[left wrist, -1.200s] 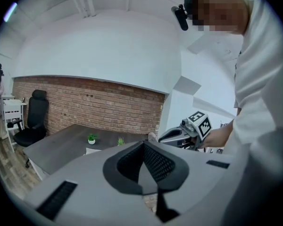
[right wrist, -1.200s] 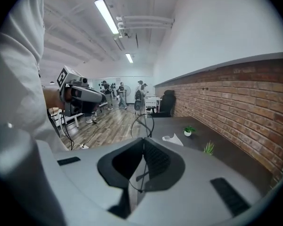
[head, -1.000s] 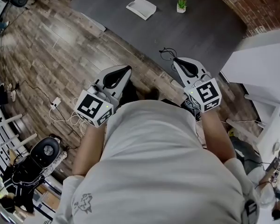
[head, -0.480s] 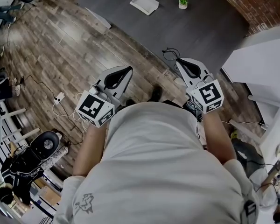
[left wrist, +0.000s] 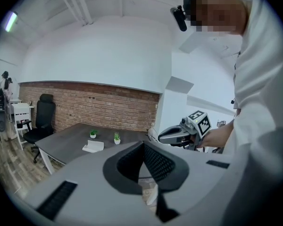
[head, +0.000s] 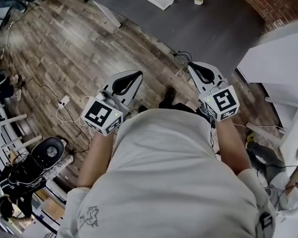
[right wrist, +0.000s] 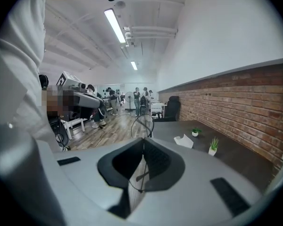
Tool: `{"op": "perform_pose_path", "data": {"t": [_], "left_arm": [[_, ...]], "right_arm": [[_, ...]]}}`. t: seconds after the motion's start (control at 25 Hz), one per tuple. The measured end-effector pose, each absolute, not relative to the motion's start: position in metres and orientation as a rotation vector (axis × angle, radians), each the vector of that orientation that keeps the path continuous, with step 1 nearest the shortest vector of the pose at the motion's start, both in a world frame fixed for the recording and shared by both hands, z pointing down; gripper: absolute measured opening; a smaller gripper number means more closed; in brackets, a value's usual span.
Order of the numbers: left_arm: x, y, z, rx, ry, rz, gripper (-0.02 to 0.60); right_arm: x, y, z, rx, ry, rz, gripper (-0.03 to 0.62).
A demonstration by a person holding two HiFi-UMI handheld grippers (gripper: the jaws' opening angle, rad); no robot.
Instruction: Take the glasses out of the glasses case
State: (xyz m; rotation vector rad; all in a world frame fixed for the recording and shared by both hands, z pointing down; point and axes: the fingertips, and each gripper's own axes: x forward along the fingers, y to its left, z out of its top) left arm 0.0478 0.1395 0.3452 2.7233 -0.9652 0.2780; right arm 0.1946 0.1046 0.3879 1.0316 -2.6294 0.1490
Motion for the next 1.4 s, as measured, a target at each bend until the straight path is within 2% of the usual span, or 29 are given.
{"op": "perform_pose_path", "data": {"t": [0.72,1.4], "left_arm": [[-0.032,0.229,0.333,2.774,-0.946,0.201,0.011],[-0.054,0.242,0.333,2.792,-0.92,0.169,0.012]], "right_arm": [[0.126,0.21,0.357,1.128,-2.647,0.046,0.017],[0.112,0.244,0.34,1.184,-2.649,-0.003,0.017]]}}
